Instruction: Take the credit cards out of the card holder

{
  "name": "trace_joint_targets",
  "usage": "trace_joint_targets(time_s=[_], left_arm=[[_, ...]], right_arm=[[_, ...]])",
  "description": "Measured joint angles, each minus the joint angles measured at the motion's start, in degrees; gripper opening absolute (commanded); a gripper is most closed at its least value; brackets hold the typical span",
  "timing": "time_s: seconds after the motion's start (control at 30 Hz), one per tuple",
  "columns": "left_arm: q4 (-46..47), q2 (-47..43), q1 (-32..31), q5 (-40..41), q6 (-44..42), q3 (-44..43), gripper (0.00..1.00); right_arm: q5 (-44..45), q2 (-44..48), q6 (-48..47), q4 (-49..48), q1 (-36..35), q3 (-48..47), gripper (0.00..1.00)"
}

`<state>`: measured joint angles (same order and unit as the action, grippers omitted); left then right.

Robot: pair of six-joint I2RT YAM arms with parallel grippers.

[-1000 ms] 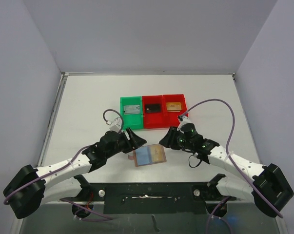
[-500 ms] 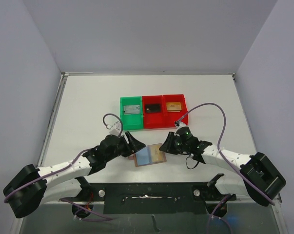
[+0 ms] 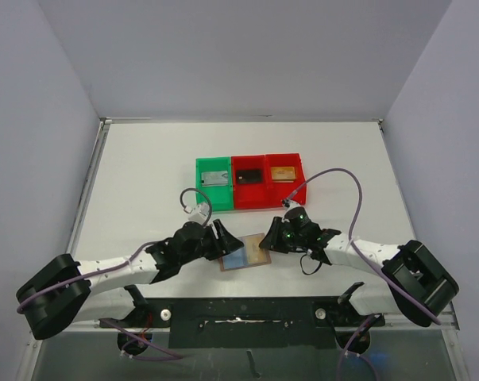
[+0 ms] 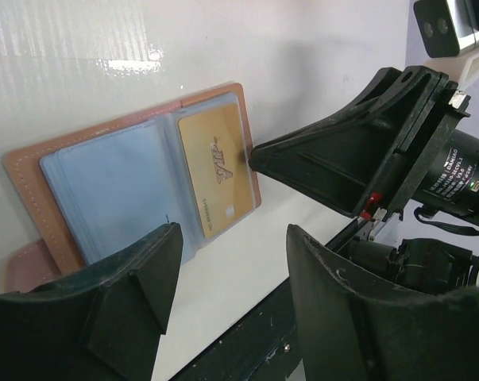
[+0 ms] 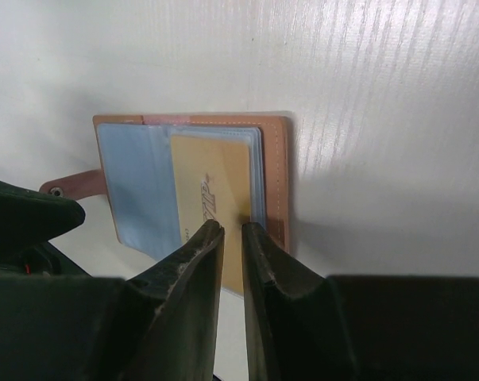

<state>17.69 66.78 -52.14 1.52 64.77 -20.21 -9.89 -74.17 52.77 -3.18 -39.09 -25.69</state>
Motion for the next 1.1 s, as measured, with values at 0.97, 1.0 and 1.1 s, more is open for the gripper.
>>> trace_joint_targets(time_s=[0.97,1.0,1.1], left_arm=[[9.60,17.75,-3.39,1.11,3.98,-2.56,0.26],[9.62,18.01,-3.39,1.27,4.07,-2.60,0.25],[9.68,18.67,-3.43,1.60,4.20,-2.82,0.24]], right_arm=[[-0.66,-2.58,-0.04,-2.21,0.00,0.35,0.17],[-0.66,-2.58,-0.04,-2.21,0.00,0.37,0.17],[-0.68,-2.58,-0.04,-2.32,0.00,0.42,0.17]])
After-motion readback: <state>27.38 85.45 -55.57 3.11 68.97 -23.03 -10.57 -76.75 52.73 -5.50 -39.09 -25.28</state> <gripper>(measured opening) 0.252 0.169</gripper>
